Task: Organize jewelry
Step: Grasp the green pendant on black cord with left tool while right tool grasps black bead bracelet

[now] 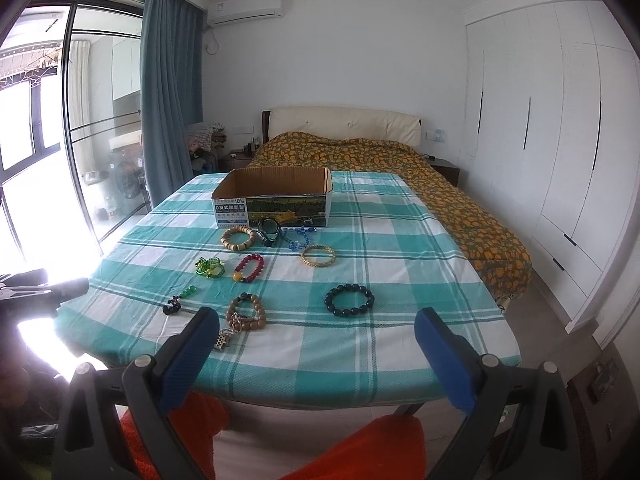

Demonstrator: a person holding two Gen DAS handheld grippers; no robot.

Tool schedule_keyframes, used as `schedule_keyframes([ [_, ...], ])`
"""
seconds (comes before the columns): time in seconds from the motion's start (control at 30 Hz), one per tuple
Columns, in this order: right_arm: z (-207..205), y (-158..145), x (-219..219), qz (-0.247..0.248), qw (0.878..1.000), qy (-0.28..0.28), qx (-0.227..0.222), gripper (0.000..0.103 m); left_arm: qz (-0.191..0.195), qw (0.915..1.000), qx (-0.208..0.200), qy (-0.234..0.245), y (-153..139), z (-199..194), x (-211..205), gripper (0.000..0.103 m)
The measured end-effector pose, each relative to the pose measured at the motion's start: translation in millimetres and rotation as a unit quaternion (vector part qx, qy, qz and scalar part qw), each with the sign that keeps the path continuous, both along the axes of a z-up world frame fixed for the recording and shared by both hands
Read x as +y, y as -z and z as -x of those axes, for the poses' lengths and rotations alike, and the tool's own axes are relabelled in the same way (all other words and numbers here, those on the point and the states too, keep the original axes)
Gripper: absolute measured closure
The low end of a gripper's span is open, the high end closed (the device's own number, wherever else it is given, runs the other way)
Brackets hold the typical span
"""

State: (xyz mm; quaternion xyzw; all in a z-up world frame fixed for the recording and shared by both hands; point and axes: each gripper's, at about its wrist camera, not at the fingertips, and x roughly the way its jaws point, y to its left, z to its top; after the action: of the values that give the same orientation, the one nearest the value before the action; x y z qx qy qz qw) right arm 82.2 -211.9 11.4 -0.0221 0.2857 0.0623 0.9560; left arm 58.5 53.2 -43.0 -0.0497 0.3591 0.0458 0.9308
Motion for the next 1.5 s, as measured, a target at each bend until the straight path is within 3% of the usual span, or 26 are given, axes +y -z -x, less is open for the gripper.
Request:
schedule_keyframes([
  [0.33, -47.4, 25.4, -26.0, 0.002, 0.998, 0.029, 0.048, 0.003, 0.001, 0.9994, 0.033, 0.012, 28.0, -41.7, 1.6, 0.000],
  [0.6, -107.9, 77.8, -35.9, 0.020, 0.994, 0.015, 0.104, 0.003, 0.006, 0.9962, 0.085, 0.018, 73.6, -83.8, 2.1, 0.000],
  [0.87, -156.1, 119.7, -53.9, -0.015, 0.989, 0.015, 0.145, 0.003, 0.029, 0.9905, 0.134, 0.001, 119.3, -119.5, 10.8, 0.000],
  [1.03, -182.2, 127.1, -73.5, -0.043, 0.987, 0.045, 0.150, 0.003, 0.025, 0.9897, 0.141, -0.006, 130.9, -135.3, 11.5, 0.000],
  [1.17, -207.8, 140.6, -77.4, -0.018, 0.987, 0.056, 0.153, 0.003, 0.012, 0.9891, 0.147, -0.011, 142.6, -149.2, 8.9, 0.000],
  [1.23, -217.7, 147.1, -75.9, -0.018, 0.987, 0.048, 0.154, 0.003, -0.013, 0.9902, 0.139, -0.013, 144.4, -151.7, 4.1, 0.000],
  [1.43, -235.3, 168.5, -64.1, 0.032, 0.983, 0.045, 0.175, 0.003, -0.012, 0.9915, 0.129, -0.009, 145.0, -155.4, 3.4, 0.000],
  [1.5, -234.6, 169.7, -64.4, 0.029, 0.982, 0.047, 0.179, 0.002, -0.011, 0.9914, 0.130, -0.009, 145.0, -155.7, 4.1, 0.000],
])
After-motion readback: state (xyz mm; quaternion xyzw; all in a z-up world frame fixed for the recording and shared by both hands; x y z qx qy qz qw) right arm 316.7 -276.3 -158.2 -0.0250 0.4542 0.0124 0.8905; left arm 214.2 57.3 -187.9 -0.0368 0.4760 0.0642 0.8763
